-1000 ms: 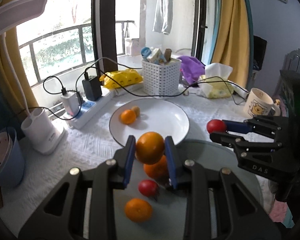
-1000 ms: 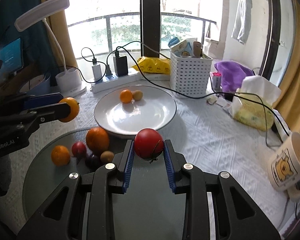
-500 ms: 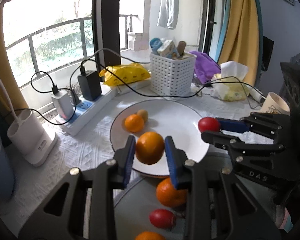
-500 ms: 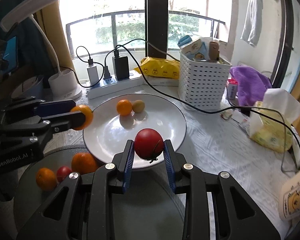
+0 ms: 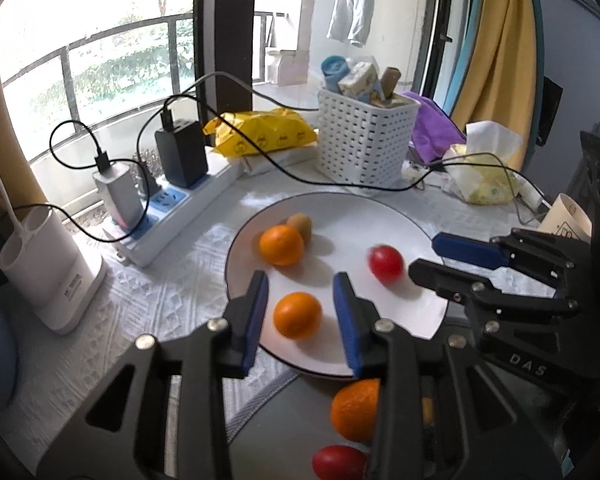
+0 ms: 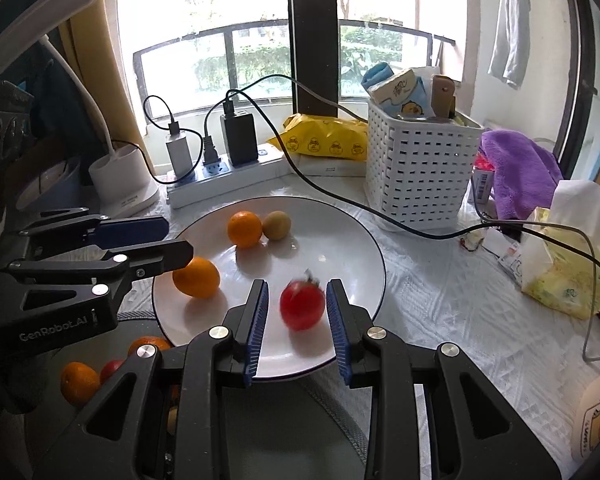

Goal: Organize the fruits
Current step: 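Place the orange and the red tomato on the white plate with both grippers, then grasp a dark plum with the right gripper while the left gripper approaches an orange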

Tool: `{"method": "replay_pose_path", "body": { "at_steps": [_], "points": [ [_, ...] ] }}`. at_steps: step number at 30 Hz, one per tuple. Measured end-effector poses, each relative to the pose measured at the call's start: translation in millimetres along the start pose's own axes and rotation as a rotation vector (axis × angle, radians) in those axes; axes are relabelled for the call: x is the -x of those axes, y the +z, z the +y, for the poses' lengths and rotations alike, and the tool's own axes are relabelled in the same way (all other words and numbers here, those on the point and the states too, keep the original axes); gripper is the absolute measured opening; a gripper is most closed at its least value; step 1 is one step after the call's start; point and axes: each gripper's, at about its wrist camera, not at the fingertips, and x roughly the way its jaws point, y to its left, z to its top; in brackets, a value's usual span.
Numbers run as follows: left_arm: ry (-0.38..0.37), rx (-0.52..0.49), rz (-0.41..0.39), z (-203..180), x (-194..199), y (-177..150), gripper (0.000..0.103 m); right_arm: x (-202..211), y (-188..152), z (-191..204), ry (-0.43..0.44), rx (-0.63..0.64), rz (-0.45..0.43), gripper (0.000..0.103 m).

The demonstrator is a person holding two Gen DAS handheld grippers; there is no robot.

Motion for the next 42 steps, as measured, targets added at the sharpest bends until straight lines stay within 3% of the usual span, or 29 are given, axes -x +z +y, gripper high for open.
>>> {"method": "replay_pose_path", "body": {
  "at_steps": [3,26,42],
  "points": [
    [-0.006,-0.001,-0.014,-1,6,1,0.046,3,0,0,-0.005,-0.003,-0.005,0.04],
    [-0.008,-0.042,-0.15,-21,105,-11,0.047,87,-14,20,-0.055,0.0,-0.08,0.04],
    [-0.004,-0.02,-0.138,-30,137,-57,0.05,123,-47,36,-0.072,-0.002,-0.078,0.04]
  ]
}}
